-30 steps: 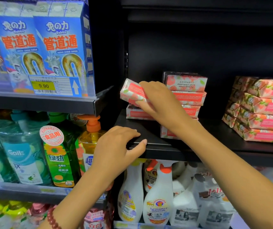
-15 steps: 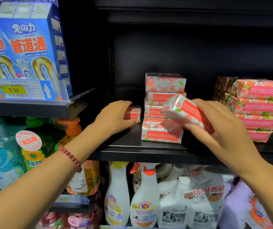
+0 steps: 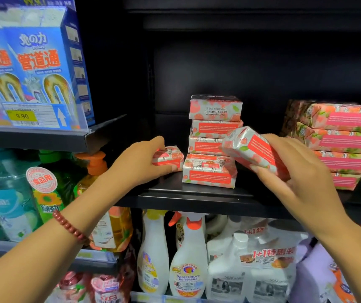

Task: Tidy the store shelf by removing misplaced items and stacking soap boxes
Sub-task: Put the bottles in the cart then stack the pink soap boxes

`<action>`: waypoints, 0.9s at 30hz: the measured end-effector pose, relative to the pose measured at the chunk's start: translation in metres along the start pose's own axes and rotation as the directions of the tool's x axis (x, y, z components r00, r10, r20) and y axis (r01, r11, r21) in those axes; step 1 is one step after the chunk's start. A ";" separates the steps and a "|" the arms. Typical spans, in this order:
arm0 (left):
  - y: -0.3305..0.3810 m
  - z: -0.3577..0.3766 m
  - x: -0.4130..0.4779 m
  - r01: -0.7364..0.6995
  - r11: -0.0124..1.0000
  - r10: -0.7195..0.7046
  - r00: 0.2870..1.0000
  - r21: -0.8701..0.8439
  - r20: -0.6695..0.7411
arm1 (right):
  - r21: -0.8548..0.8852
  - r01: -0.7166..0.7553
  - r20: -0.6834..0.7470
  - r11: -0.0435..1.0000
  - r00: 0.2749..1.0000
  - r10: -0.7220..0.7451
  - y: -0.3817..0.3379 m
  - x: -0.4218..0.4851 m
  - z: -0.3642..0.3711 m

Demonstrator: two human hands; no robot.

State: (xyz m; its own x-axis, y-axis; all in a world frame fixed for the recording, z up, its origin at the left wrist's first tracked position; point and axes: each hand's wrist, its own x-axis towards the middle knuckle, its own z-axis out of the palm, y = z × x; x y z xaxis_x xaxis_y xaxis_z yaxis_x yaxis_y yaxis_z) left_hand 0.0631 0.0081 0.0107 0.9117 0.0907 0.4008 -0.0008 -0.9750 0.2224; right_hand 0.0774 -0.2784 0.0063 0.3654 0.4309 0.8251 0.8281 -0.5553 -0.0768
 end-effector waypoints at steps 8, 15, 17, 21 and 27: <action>0.006 -0.005 -0.042 0.052 0.989 -0.081 0.974 -0.139 -0.212 | -0.174 0.148 0.050 0.974 0.989 -0.141 -0.017 0.031 0.022; 0.013 -0.012 -0.068 -0.029 0.928 -0.105 0.936 -0.372 -0.335 | -0.226 0.203 0.150 0.953 0.974 -0.172 -0.017 0.034 0.051; 0.013 -0.012 -0.069 -0.046 0.918 -0.103 0.932 -0.394 -0.348 | -0.204 0.185 0.146 0.961 0.977 -0.157 -0.017 0.031 0.048; 0.013 -0.012 -0.068 -0.076 0.904 -0.107 0.912 -0.420 -0.395 | -0.198 0.167 0.147 0.966 0.979 -0.140 -0.015 0.030 0.049; 0.021 -0.023 -0.066 -0.188 0.867 -0.049 0.889 -0.461 -0.455 | -0.149 0.106 0.169 0.983 0.982 -0.080 -0.016 0.030 0.047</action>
State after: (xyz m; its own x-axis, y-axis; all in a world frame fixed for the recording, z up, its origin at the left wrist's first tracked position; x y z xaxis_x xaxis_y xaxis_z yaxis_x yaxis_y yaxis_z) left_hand -0.0063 -0.0135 0.0097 0.6234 0.2213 0.7499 -0.3618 -0.7686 0.5276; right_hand 0.0949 -0.2225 0.0058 0.3641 0.5880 0.7223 0.7898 -0.6060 0.0952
